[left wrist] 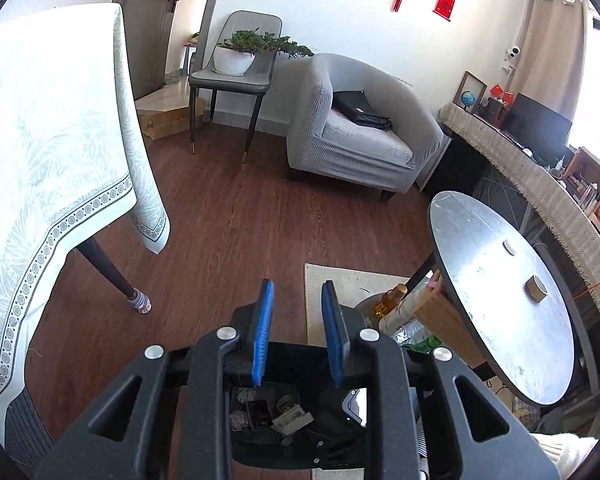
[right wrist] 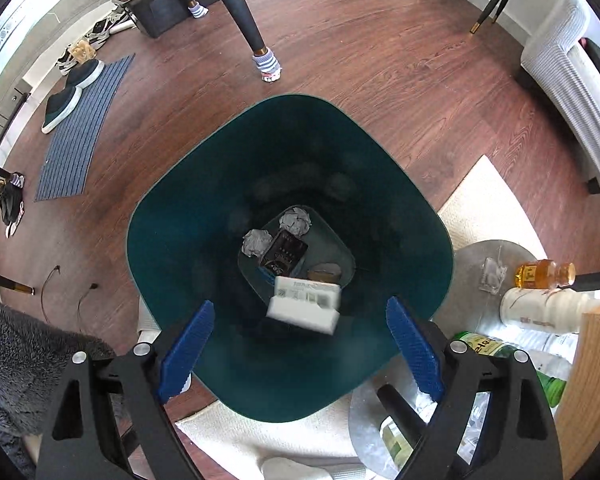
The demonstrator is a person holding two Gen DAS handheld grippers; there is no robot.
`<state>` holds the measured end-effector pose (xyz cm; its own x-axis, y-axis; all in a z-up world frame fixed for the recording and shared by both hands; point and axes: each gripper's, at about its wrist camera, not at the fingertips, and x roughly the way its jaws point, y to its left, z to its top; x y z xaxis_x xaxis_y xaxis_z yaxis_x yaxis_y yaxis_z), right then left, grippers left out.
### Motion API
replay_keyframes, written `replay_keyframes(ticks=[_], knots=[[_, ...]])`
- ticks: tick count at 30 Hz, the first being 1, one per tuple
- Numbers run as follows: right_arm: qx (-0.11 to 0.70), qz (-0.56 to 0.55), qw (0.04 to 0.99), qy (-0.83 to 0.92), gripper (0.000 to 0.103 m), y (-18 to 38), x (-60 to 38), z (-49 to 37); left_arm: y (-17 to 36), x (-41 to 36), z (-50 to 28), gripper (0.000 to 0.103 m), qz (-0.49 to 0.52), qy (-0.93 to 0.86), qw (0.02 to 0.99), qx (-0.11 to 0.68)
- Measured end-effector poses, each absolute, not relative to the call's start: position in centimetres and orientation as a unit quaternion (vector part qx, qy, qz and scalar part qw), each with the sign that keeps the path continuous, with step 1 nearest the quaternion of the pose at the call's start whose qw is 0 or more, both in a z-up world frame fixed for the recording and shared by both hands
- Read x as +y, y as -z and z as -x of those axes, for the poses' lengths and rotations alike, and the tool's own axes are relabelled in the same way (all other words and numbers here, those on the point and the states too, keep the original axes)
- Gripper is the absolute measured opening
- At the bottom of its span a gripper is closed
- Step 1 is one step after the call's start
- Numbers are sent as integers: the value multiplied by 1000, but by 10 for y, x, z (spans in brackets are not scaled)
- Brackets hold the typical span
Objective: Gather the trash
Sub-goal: 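Lower the white card into the bin and open the right tool, then move both open tools back up over the marble table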
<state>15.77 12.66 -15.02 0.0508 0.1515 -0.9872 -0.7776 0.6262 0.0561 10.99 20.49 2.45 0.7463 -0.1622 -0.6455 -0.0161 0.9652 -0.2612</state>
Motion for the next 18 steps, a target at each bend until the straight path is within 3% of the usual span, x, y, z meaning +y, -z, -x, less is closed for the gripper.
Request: replay_keyframes(ticks=[5, 12, 18], knots=[[580, 237, 690, -362, 89, 130, 119, -158, -33, 200, -110, 25, 131, 40, 930, 341], [513, 200, 731, -403, 76, 65, 115, -154, -47, 189, -108, 27, 110, 24, 940, 322], [467, 169, 761, -417, 74, 19, 104, -154, -55, 182, -109, 31, 113, 26, 943, 313]])
